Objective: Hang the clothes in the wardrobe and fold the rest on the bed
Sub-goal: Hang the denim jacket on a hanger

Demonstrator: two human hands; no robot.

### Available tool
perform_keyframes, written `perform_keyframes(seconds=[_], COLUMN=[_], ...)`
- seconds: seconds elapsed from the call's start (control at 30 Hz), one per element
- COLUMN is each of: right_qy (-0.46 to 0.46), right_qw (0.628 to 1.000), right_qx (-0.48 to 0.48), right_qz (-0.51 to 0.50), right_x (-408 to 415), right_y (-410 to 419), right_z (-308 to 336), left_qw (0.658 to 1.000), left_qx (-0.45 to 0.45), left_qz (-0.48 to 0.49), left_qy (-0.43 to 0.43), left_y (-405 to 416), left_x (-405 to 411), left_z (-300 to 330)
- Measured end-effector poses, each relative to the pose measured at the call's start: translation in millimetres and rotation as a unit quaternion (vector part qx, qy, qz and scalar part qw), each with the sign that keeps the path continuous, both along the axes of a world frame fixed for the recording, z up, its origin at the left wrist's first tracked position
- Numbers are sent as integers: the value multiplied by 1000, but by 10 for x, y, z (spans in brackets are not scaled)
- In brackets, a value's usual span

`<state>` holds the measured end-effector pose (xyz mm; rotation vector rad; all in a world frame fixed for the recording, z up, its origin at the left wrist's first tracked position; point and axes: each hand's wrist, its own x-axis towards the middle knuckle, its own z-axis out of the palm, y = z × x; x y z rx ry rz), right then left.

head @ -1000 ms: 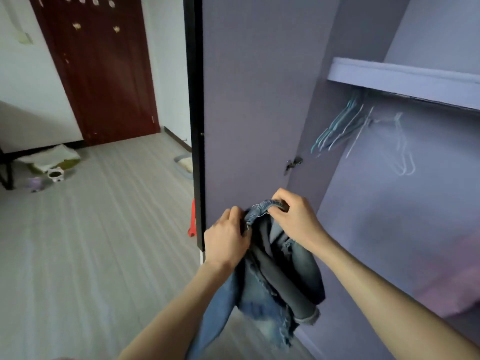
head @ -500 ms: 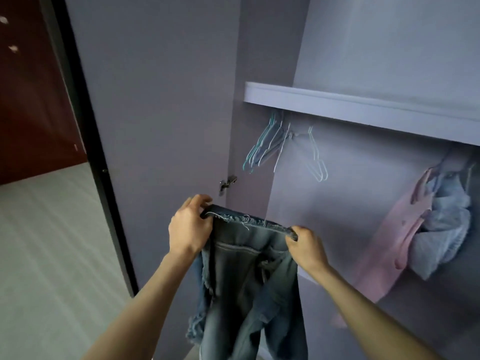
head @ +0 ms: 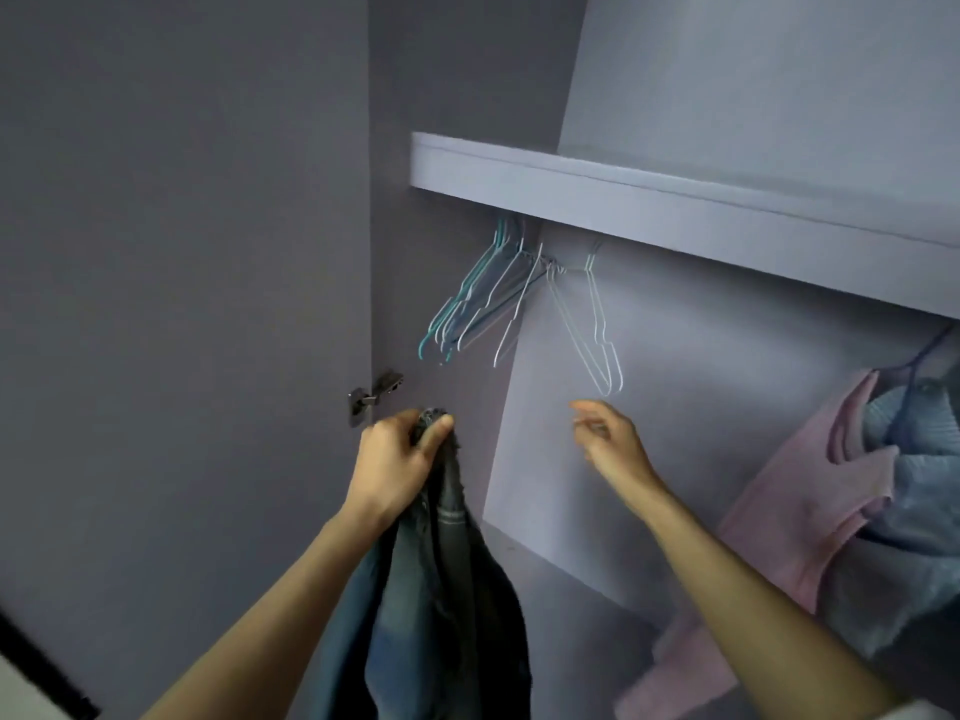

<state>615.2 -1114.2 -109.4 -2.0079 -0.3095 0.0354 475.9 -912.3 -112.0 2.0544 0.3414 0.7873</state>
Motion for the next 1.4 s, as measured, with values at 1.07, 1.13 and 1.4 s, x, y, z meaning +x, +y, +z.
perform_keyframes(seconds=[1.07,1.13,1.4], right_qy=[-45,-60,-48], right_qw=[975,971,966], right_qx=[46,34,91], right_qz=[-211,-228,-237], right_x=[1096,1001,389], right_y=[438,363,35], right_z=[91,73,-260], left_qw=[995,994,988], left_qx=[32,34,24], left_qz=[-33,-48,-72], left_qy=[87,97,132], left_y=[270,246,211], left_x=[429,385,192], left_z=[-257,-258,-272])
